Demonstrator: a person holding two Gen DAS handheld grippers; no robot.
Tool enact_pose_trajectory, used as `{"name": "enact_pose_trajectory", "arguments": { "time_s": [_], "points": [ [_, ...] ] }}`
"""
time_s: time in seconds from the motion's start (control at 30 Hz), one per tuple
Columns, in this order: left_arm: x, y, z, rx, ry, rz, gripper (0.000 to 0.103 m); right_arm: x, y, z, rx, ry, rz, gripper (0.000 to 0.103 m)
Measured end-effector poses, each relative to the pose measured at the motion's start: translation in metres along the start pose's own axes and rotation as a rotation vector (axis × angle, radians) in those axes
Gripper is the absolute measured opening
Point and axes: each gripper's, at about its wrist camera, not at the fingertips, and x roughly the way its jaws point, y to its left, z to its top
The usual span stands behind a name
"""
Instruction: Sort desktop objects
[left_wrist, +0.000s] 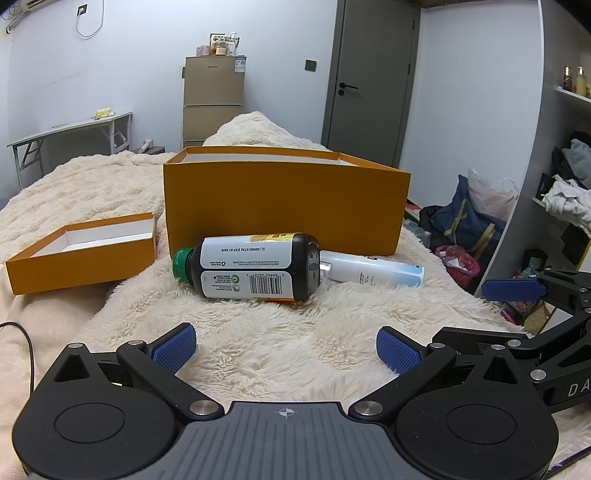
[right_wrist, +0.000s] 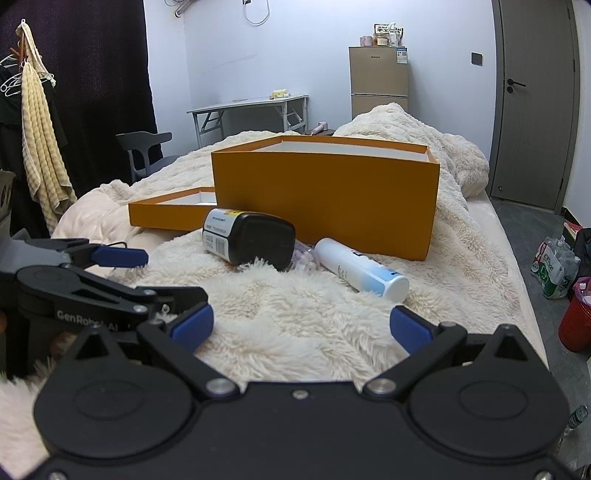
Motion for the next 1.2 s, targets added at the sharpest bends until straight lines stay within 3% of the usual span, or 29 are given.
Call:
{"name": "enact_pose_trajectory", "arguments": {
  "time_s": [1.2],
  "points": [
    [0.0041,0.0015,0.0009,-0.011,0.009,-0.016,0.103,0.0037,-0.0037,0.0003,0.003,0.01,0.016,0.103]
  ]
}}
